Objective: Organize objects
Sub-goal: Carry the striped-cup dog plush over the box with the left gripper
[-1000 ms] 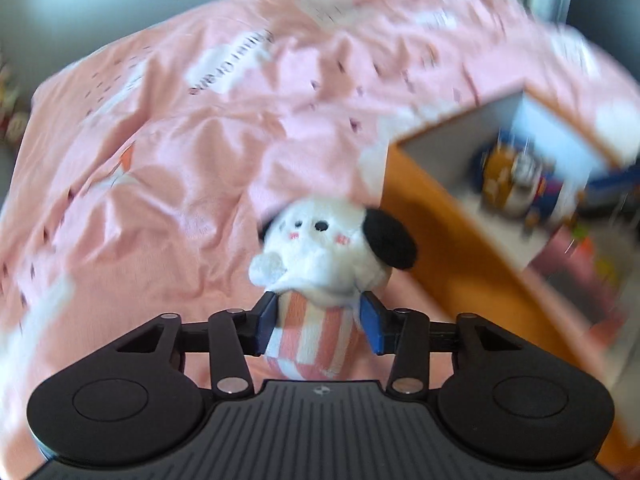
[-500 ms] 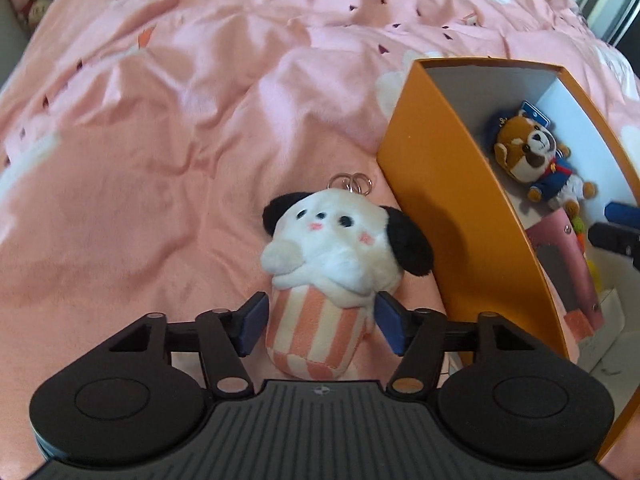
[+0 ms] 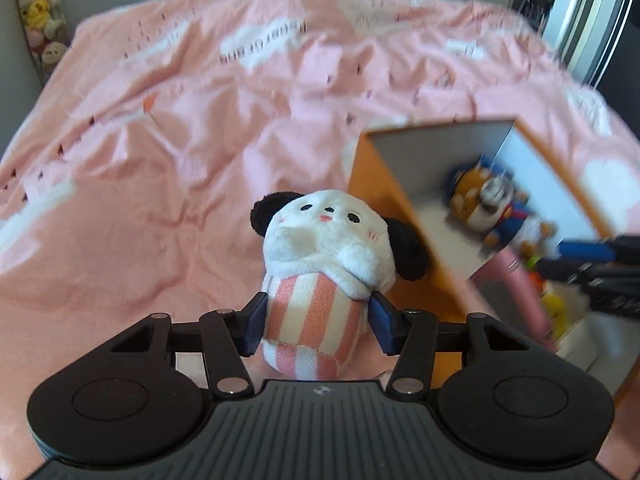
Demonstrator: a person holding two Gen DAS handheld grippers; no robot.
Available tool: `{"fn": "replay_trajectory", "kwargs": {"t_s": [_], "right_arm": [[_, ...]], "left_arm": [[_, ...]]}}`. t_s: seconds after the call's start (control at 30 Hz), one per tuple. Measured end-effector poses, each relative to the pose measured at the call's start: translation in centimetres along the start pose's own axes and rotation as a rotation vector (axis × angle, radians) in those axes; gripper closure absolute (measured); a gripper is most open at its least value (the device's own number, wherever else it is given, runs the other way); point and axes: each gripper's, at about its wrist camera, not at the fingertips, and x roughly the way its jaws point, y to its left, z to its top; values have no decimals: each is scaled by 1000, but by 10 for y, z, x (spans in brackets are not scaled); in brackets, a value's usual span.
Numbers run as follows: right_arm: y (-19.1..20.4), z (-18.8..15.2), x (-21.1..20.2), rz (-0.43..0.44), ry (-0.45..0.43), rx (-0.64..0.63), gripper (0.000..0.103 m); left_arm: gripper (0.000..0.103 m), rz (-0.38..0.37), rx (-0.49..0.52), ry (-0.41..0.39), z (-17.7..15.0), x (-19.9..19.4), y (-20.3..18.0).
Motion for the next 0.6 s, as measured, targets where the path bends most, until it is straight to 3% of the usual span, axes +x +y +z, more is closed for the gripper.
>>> {"fn": "replay_trajectory", "kwargs": {"t_s": [0.13, 0.23, 0.37, 0.6], "right_arm": [[-4, 3, -8, -6, -38, 17, 55], [-8, 8, -13, -6, -64, 25, 59], [-11, 15, -14, -8, -75, 9, 63], [-19, 19, -13, -21, -94, 12, 64]], "left_arm": [[42, -65, -40, -108, 12, -38, -21], [42, -88, -19, -128, 28, -41, -47], [42, -87, 29, -96, 42, -15, -78], [42, 9, 116, 3, 47, 40, -112]]}}
